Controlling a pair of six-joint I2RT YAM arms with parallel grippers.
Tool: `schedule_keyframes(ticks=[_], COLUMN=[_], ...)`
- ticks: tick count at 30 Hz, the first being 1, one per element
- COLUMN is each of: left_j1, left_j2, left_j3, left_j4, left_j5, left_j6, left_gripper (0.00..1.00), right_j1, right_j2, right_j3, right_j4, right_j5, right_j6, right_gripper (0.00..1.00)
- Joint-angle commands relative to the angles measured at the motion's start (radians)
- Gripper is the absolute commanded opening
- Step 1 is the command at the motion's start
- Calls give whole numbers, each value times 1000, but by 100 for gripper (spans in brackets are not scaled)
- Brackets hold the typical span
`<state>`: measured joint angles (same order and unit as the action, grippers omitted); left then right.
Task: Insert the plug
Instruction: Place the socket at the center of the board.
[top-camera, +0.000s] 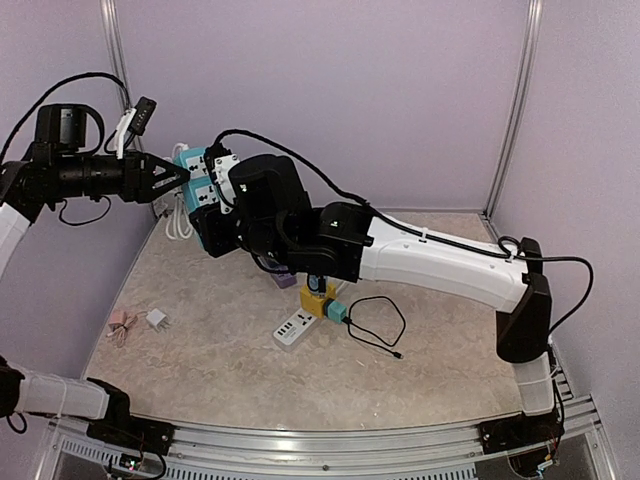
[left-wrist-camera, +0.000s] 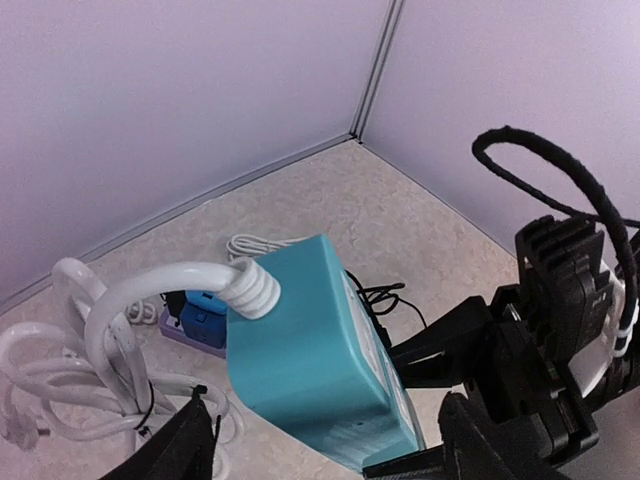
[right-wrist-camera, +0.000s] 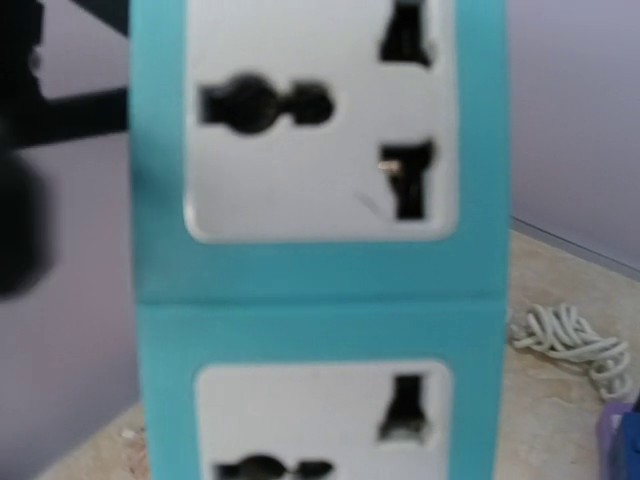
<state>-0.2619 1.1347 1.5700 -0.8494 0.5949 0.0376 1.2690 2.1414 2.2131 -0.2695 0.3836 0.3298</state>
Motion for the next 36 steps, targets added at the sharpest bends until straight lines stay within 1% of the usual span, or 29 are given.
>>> schedule_keyframes(ticks=[1, 4, 6, 12, 14, 15, 17, 21, 22, 23, 25, 26, 27, 28, 29, 30, 33, 36], left_j1=[-8, -7, -7, -10, -10, -8, -9, -9, -7, -7, 3, 9, 19, 28, 37, 42, 42, 36], left_j2=[12, 28, 39, 55, 56, 57, 57, 54, 51, 46, 38, 32, 27, 20, 16, 7, -6, 9], left_j3=[-3, -1, -14, -60, -67, -68, -69, -71, -74, -76, -82, -86, -90, -95, -100, -107, -153, -219], left_j4=[59, 73, 88, 127, 134, 136, 135, 115, 106, 89, 47, 24, -5, -38, -75, -122, -275, -396], left_j5=[-56, -82, -59, -15, -8, -3, 1, 3, 1, -1, -7, -13, -20, -26, -31, -38, -72, -63], left_j6=[-32, -74, -95, -157, -167, -170, -165, -134, -120, -100, -46, 8, 58, 119, 188, 280, 531, 679], left_gripper=[69, 62, 57, 57, 52, 47, 35, 3, 0, 0, 0, 0, 0, 0, 0, 0, 0, 0], right_j1=[19, 23, 26, 29, 28, 28, 28, 29, 28, 29, 29, 29, 28, 28, 28, 28, 28, 29], right_j2=[16, 25, 29, 34, 39, 42, 48, 53, 50, 44, 20, 1, -23, -53, -87, -124, -245, -352], right_j3=[49, 48, 51, 51, 52, 54, 55, 47, 39, 27, -27, -59, -99, -142, -196, -256, -430, -560], right_j4=[147, 158, 166, 189, 200, 204, 207, 213, 214, 218, 225, 229, 233, 235, 241, 246, 249, 211], right_j5=[4, -4, -5, 2, 4, 3, -6, -69, -94, -119, -151, -167, -187, -207, -233, -257, -351, -444], right_j6=[37, 45, 41, 33, 28, 28, 24, 2, -9, -24, -48, -65, -85, -106, -131, -155, -247, -317], right_gripper=[0, 0, 0, 0, 0, 0, 0, 0, 0, 7, 38, 55, 75, 85, 97, 99, 100, 100])
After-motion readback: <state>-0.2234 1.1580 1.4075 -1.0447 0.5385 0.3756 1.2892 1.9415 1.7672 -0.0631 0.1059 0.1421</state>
